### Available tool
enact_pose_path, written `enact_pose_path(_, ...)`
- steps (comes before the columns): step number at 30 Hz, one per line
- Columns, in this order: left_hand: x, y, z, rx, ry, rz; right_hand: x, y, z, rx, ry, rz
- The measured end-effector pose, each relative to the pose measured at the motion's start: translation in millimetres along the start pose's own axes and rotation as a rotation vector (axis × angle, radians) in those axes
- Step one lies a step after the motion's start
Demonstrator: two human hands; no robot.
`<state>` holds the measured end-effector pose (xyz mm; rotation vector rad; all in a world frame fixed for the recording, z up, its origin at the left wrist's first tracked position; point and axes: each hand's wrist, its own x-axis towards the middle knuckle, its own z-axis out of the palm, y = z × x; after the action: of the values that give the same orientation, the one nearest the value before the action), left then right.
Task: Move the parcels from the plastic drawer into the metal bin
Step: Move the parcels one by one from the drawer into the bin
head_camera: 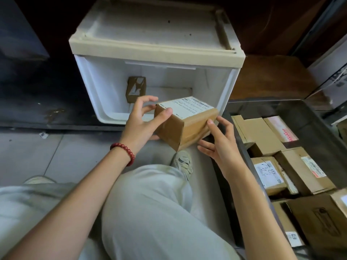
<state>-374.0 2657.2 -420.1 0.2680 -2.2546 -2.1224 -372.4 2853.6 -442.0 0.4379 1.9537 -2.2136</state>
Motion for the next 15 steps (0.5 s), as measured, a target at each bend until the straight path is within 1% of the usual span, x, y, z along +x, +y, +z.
enact_pose_path(2, 2.7, -0.8, -3.1, 0.135, 0.042, 0.07, 3.0, 3.7, 1.3, -0.007, -0.021, 0.014)
enact_pose_path(4, 3.8, -2.3, -5.3, 0.22, 0.067, 0.106, 5.7, 6.6, 1.9, -0.024, -0.036, 0.015)
enact_pose_path(7, 3.4, -4.4, -6.3, 0.228, 0.057, 0.1, 9.0, 8.6, 0.0, -0.05, -0.04, 0.014)
enact_pose_path(11, 5.5, -6.3, -5.7, 0.242, 0.018, 0.061, 11.7, 8.4, -4.5, -0.129, 0.006, 0.024)
enact_pose_path(15, 6.4, -5.5, -3.9, 0.224, -0.018, 0.026, 12.0, 10.0, -7.5, -0.149, 0.036, 0.053)
